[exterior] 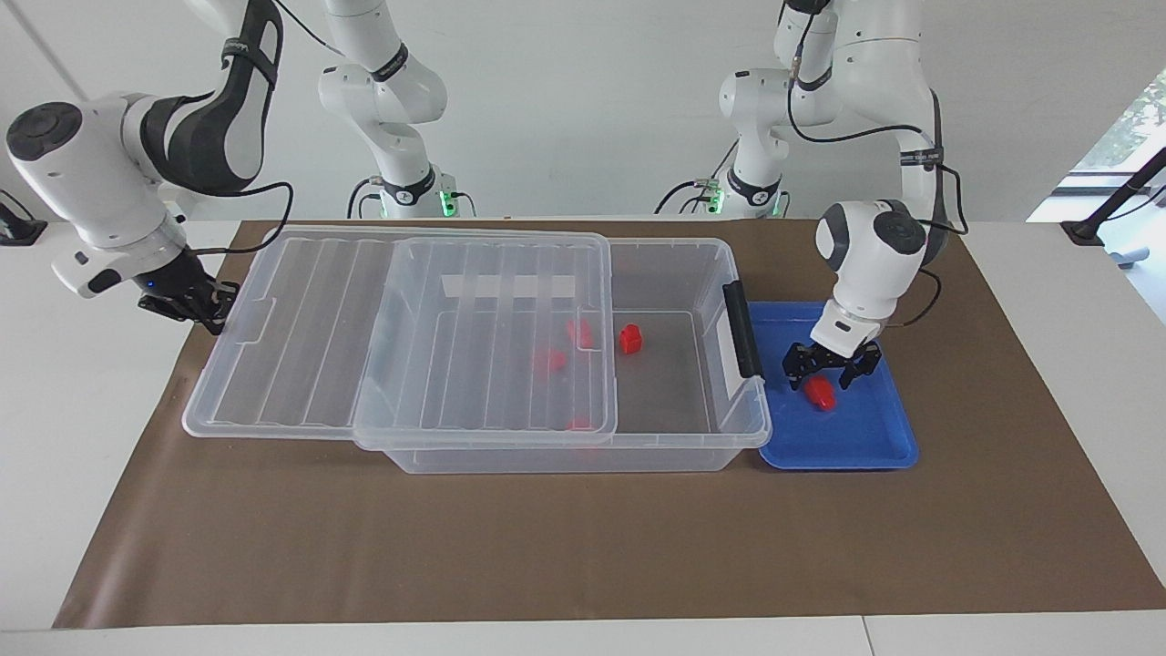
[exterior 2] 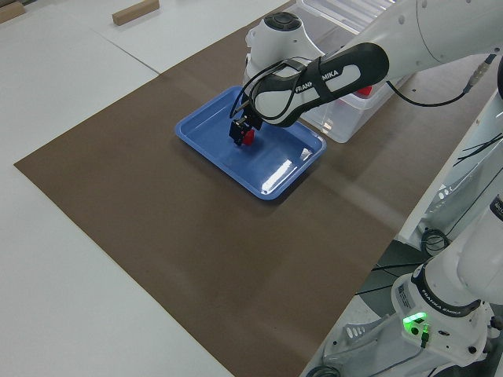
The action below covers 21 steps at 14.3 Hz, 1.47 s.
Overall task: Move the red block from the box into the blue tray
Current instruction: 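Open the left gripper to drop the red block into the tray, then slide the clear lid back shut with the right gripper while the left gripper withdraws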
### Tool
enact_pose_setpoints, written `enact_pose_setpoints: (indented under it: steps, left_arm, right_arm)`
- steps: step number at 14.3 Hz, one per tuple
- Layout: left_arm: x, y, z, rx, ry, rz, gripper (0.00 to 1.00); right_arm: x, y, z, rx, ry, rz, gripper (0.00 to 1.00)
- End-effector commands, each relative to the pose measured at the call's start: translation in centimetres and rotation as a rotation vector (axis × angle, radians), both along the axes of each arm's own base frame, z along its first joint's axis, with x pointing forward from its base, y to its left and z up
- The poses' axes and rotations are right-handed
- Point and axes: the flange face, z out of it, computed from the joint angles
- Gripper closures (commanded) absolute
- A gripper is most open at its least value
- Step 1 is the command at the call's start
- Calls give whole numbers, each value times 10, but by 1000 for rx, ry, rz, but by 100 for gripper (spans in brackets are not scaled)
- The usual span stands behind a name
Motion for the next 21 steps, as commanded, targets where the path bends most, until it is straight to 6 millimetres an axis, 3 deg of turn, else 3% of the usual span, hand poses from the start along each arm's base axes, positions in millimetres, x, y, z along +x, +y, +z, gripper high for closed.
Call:
enact_pose_setpoints:
  steps: [1, 5, 7, 9, 12, 15, 21]
  left_arm:
    - [7, -3, 54, 0, 58, -12, 0]
    - [26, -10, 148, 2, 116, -26, 0]
    - [26, -10, 195, 1, 113, -32, 0]
    - [23, -5, 229, -2, 97, -29, 0]
    - [21, 3, 252, -1, 106, -18, 0]
    - [21, 31, 273, 0, 115, -26, 0]
    - [20, 43, 274, -1, 119, -14, 0]
  right_arm:
    - [-1, 14, 0, -3, -8, -23, 100]
    - [4, 42, 0, 1, -6, -45, 100]
    - [6, 54, 0, 0, -7, -59, 100]
    - [7, 66, 0, 1, -6, -74, 100]
    - [9, 82, 0, 2, -6, -91, 100]
    - [10, 103, -1, 4, -5, -117, 100]
    - [12, 143, -3, 6, -4, -155, 100]
